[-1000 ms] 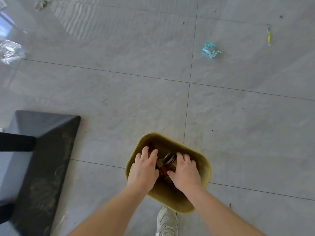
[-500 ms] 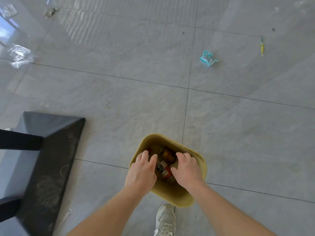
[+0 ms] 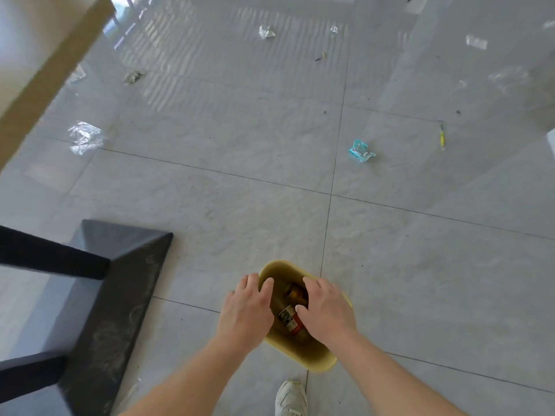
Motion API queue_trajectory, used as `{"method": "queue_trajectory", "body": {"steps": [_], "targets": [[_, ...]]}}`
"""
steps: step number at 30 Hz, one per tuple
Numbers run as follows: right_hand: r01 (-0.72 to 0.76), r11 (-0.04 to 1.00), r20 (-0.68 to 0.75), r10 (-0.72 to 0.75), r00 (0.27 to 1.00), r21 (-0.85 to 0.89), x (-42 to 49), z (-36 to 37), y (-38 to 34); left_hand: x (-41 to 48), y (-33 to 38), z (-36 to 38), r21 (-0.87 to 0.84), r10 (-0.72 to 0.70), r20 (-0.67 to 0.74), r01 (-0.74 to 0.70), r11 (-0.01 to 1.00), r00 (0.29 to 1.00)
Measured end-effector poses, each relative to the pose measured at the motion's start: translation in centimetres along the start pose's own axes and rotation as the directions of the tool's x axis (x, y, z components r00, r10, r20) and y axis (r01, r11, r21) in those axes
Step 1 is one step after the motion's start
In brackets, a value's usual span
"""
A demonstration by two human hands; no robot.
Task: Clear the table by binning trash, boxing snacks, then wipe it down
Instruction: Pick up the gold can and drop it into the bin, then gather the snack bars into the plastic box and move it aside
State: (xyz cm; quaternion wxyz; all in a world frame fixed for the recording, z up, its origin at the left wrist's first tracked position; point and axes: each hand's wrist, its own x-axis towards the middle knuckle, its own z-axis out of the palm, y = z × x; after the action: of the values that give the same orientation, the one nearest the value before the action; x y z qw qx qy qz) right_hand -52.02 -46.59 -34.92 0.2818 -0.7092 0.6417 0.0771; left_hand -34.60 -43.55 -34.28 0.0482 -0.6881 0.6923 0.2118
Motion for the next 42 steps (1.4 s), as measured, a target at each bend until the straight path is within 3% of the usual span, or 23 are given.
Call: {"method": "queue_trajectory", "body": {"steps": [6, 11, 20, 31, 42], "targets": [[0.140, 0.988, -0.059, -0.144, 0.988, -0.068, -4.2, -9.0, -6.2, -4.5, -0.6, -9.9, 0.003, -0.071, -0.058, 0.071, 0.997, 0.996], [0.256, 0.957, -0.115, -0.272, 0.955, -0.137, -7.3, -17.2, -12.5, -8.8, -1.6, -18.9, 0.001, -0.109, -0.199, 0.111, 0.994, 0.974], [0.415, 0.873, -0.133, -0.457, 0.880, -0.256, -12.4, -25.8, -21.6, -17.1, -3.9, -28.8, -0.075, -0.287, -0.376, 0.280, 0.957, 0.881], [0.640, 0.712, -0.146, -0.693, 0.706, -0.290, -18.3, -29.9, -34.6, -27.3, -8.5, -37.6, -0.138, -0.482, -0.501, 0.484, 0.864, 0.719], [0.763, 0.562, -0.130, -0.823, 0.552, -0.320, -20.0, -28.6, -48.0, -33.2, -19.6, -42.0, -0.226, -0.577, -0.590, 0.570, 0.790, 0.565]]}}
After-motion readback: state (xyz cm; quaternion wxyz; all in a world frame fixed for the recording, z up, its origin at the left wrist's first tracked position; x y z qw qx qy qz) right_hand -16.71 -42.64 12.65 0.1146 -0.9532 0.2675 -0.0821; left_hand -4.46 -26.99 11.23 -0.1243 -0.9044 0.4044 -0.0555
